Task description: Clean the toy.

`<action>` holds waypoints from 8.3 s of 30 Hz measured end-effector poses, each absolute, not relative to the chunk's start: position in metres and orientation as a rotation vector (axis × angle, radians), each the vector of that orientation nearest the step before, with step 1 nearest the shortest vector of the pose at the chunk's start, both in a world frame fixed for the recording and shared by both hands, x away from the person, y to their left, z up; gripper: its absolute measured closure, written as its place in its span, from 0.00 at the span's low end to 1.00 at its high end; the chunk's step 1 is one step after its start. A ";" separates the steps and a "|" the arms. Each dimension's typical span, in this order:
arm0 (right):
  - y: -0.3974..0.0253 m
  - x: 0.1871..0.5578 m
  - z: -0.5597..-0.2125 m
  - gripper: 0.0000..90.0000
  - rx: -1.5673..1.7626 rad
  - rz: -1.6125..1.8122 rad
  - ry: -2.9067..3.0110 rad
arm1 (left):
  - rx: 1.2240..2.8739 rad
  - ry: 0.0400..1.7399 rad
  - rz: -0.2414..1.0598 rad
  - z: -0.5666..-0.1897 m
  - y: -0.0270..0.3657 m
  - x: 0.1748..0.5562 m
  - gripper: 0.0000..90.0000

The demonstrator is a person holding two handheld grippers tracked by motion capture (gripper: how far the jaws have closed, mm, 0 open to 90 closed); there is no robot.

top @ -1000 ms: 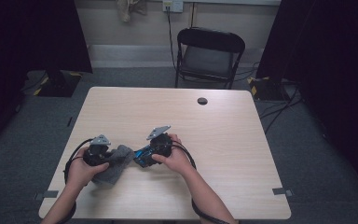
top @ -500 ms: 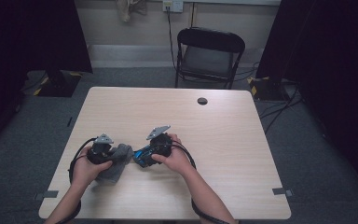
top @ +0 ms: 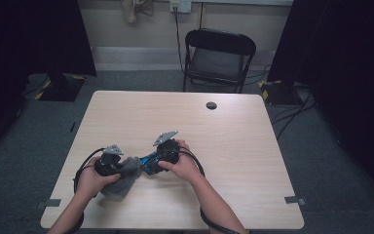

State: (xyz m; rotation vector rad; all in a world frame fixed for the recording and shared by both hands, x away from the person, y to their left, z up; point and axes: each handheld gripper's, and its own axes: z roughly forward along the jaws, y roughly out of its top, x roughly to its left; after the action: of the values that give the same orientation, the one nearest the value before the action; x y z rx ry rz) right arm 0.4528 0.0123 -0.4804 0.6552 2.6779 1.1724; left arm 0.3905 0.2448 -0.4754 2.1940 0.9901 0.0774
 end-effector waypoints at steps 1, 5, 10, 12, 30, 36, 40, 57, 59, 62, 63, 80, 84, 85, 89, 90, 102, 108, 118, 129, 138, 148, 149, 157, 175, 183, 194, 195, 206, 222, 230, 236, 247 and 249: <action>0.012 0.453 -0.480 0.11 0.654 1.170 2.679 | 2.197 0.983 0.075 -0.475 0.244 0.389 0.76; 0.012 0.453 -0.480 0.11 0.653 1.170 2.680 | 2.217 0.951 0.048 -0.475 0.239 0.383 0.76; 0.012 0.453 -0.480 0.11 0.653 1.169 2.680 | 2.242 0.916 0.019 -0.474 0.231 0.377 0.76; 0.012 0.453 -0.480 0.10 0.655 1.171 2.679 | 2.252 0.904 0.015 -0.473 0.227 0.375 0.76; 0.012 0.453 -0.481 0.11 0.653 1.176 2.676 | 2.297 0.744 -0.020 -0.462 0.201 0.365 0.77; 0.012 0.453 -0.481 0.11 0.652 1.184 2.668 | 2.271 0.807 0.070 -0.449 0.229 0.371 0.77; 0.012 0.452 -0.481 0.11 0.644 1.186 2.664 | 2.207 0.898 0.141 -0.446 0.252 0.378 0.76; 0.012 0.452 -0.481 0.10 0.653 1.178 2.667 | 2.312 0.866 0.034 -0.466 0.223 0.377 0.76; 0.012 0.452 -0.481 0.11 0.655 1.182 2.666 | 2.310 0.845 0.007 -0.466 0.220 0.373 0.76; 0.011 0.451 -0.481 0.10 0.655 1.187 2.663 | 2.313 0.815 -0.028 -0.466 0.214 0.369 0.76; 0.011 0.452 -0.481 0.11 0.653 1.188 2.664 | 2.314 0.803 -0.033 -0.467 0.211 0.368 0.76; -0.001 0.450 -0.479 0.10 0.739 1.151 2.620 | 2.308 0.824 -0.012 -0.464 0.221 0.372 0.76; -0.014 0.450 -0.477 0.10 0.808 1.153 2.597 | 2.303 0.828 -0.007 -0.464 0.223 0.373 0.75; -0.017 0.450 -0.477 0.11 0.808 1.143 2.595 | 2.305 0.830 -0.008 -0.464 0.224 0.374 0.75; -0.021 0.446 -0.478 0.14 0.794 1.101 2.593 | 2.303 0.838 0.005 -0.463 0.227 0.375 0.75; -0.022 0.444 -0.480 0.13 0.797 1.101 2.606 | 2.301 0.842 0.007 -0.463 0.227 0.375 0.75; -0.026 0.440 -0.487 0.12 0.734 1.107 2.595 | 2.281 0.859 0.021 -0.460 0.234 0.377 0.75; -0.027 0.440 -0.488 0.12 0.730 1.117 2.591 | 2.255 0.876 0.033 -0.457 0.240 0.378 0.75; -0.026 0.440 -0.487 0.12 0.732 1.107 2.598 | 2.185 0.969 0.116 -0.444 0.263 0.401 0.75; -0.028 0.440 -0.488 0.12 0.726 1.128 2.587 | 2.202 1.044 0.182 -0.465 0.256 0.429 0.46; -0.028 0.440 -0.488 0.12 0.728 1.127 2.594 | 2.168 1.073 0.261 -0.443 0.266 0.422 0.27; -0.027 0.440 -0.488 0.11 0.737 1.123 2.593 | 2.151 1.112 0.227 -0.458 0.289 0.408 0.36; -0.027 0.440 -0.487 0.12 0.735 1.118 2.596 | 2.140 1.115 0.230 -0.460 0.289 0.408 0.41; -0.027 0.440 -0.488 0.11 0.727 1.124 2.589 | 2.182 1.101 0.224 -0.477 0.281 0.418 0.68; -0.029 0.440 -0.490 0.12 0.714 1.146 2.579 | 2.219 0.996 0.237 -0.454 0.217 0.491 0.81; -0.030 0.441 -0.490 0.12 0.716 1.154 2.579 | 2.267 0.963 0.189 -0.468 0.189 0.503 0.81; -0.029 0.441 -0.489 0.12 0.718 1.141 2.588 | 2.257 0.926 0.158 -0.471 0.186 0.492 0.81; -0.028 0.441 -0.489 0.12 0.718 1.136 2.591 | 2.255 0.927 0.151 -0.471 0.187 0.491 0.81; -0.028 0.441 -0.489 0.12 0.716 1.135 2.590 | 2.261 0.929 0.135 -0.468 0.196 0.484 0.81; -0.027 0.442 -0.488 0.12 0.715 1.114 2.601 | 2.302 0.925 0.101 -0.463 0.214 0.472 0.81; -0.027 0.442 -0.487 0.12 0.714 1.106 2.607 | 2.312 0.940 0.071 -0.461 0.227 0.463 0.81; -0.027 0.442 -0.487 0.12 0.713 1.106 2.607 | 2.322 0.946 0.058 -0.459 0.237 0.454 0.81; -0.026 0.441 -0.487 0.12 0.710 1.103 2.605 | 2.334 0.964 0.083 -0.455 0.254 0.441 0.81; -0.026 0.441 -0.487 0.12 0.707 1.101 2.605 | 2.323 0.979 0.096 -0.453 0.258 0.443 0.81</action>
State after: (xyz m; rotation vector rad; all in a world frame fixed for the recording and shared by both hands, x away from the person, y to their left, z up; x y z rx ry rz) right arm 0.4408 -0.0261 -0.4873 0.7066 2.6054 1.1007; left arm 0.4427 0.2576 -0.4531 2.3233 0.9792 0.0964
